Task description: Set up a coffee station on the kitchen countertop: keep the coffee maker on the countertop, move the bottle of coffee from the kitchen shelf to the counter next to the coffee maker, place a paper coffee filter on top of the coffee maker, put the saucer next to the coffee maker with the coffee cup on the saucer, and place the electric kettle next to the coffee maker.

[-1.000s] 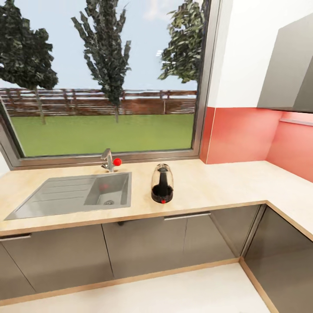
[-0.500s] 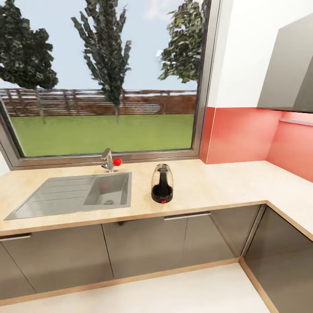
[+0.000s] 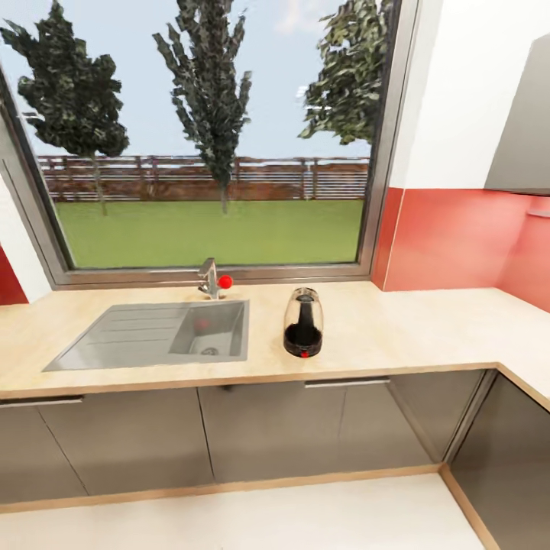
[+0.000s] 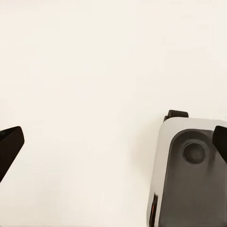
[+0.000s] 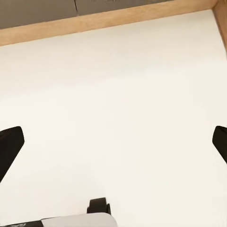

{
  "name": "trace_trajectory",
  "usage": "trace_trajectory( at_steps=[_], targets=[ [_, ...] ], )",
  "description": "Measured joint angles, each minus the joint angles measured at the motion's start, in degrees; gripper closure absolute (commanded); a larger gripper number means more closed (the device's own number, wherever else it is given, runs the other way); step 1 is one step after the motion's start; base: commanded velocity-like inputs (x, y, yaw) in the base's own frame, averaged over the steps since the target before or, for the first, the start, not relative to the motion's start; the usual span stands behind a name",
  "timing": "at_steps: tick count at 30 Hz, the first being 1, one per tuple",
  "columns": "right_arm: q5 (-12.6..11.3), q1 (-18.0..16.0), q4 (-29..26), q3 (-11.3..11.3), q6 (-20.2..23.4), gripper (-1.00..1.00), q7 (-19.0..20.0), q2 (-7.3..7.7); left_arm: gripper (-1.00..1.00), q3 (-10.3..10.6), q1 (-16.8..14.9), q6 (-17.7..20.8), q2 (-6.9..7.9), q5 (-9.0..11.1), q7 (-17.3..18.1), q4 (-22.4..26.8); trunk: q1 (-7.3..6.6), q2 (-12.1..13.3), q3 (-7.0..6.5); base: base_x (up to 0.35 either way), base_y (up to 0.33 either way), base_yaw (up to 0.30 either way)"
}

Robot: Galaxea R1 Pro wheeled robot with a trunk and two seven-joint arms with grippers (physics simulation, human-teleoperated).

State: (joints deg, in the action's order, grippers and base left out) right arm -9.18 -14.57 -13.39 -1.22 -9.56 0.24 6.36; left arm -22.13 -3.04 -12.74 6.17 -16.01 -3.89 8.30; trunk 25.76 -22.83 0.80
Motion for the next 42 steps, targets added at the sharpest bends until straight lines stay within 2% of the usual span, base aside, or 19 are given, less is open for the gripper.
trace_trajectory(
  at_steps=[6, 19, 26, 35, 38, 42],
  targets=[
    [0.06, 0.01, 0.00, -0.03, 0.07, -1.00, -0.02, -0.11, -1.00, 0.47, -0.04, -0.05, -0.20, -0.07, 0.07, 0.05, 0.00, 0.02, 0.25, 0.000, 0.000, 0.256],
    [-0.02, 0.01, 0.01, -0.03, 0.00, -1.00, -0.15, -0.19, -1.00, -0.15, -0.13, -0.05, -0.17, 0.10, -0.09, 0.15, -0.01, 0.04, 0.90, 0.000, 0.006, 0.251],
    [0.07, 0.02, -0.06, -0.11, 0.01, -1.00, -0.16, -0.38, -1.00, -0.43, -0.21, -0.09, 0.05, 0.20, -0.26, 0.28, -0.01, 0.04, 1.29, 0.000, 0.233, 0.219],
    [0.09, 0.03, -0.74, -0.06, 0.01, -1.00, 0.03, -0.49, -1.00, -0.44, -0.23, -0.14, 0.07, 0.17, -0.16, 0.60, -0.01, 0.03, 1.46, 0.000, 0.150, 0.043],
    [0.05, 0.01, -5.99, -0.02, 0.01, -1.00, -0.12, -0.96, -1.00, -0.44, -0.23, -0.32, 0.04, 0.15, -0.10, 0.67, -0.01, 0.03, 1.46, 0.000, 0.012, 0.003],
    [-0.04, 0.00, -17.27, 0.04, -0.02, -1.00, -1.24, -2.98, -1.00, -0.01, -0.24, -0.55, -0.15, -0.04, 0.00, 0.70, -0.01, 0.03, 1.46, 0.000, 0.004, 0.001]
  ],
)
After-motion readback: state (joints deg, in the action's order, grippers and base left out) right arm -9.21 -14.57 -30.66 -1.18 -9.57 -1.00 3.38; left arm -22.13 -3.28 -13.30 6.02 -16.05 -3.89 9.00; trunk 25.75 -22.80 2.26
